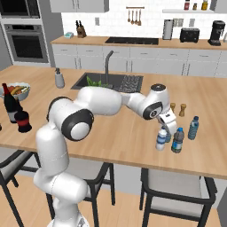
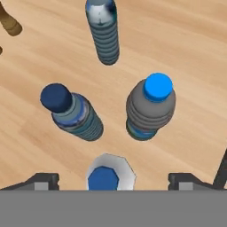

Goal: Move the plastic bottles in the middle to the plastics group, and the glass bottles in the middle to the glass group.

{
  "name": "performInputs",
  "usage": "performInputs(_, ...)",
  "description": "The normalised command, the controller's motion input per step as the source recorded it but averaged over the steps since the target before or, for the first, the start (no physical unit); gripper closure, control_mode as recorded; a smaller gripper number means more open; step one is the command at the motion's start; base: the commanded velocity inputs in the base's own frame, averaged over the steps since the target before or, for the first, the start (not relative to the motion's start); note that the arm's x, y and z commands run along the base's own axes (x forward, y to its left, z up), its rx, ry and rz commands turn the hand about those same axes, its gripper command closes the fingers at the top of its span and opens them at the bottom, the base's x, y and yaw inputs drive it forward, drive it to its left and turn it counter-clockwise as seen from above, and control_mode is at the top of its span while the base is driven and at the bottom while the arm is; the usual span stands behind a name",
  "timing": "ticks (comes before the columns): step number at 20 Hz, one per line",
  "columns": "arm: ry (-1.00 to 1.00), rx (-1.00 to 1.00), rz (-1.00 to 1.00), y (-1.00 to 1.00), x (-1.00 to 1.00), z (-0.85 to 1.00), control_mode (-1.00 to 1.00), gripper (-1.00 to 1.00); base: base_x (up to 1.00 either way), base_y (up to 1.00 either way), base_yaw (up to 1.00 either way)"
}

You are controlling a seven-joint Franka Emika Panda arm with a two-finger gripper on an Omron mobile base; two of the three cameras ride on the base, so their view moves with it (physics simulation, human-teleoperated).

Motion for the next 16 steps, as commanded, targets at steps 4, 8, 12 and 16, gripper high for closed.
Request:
performInputs(4,0.00,0.00,0.00,0.18,-0.60,0.58,-1.00,-1.00,0.00,0.00,0.00)
performInputs(8,0.01,-0.01,0.13,0.50,-0.81,0.42,-1.00,-1.00,0.00,0.00,0.00)
performInputs(12,0.01,0.00,0.19,0.70,-0.37,0.04,-1.00,-1.00,0.00,0.00,0.00)
performInputs(16,0.00,0.00,0.27,0.71,-0.61,0.00,-1.00,-1.00,0.00,0.00,0.00)
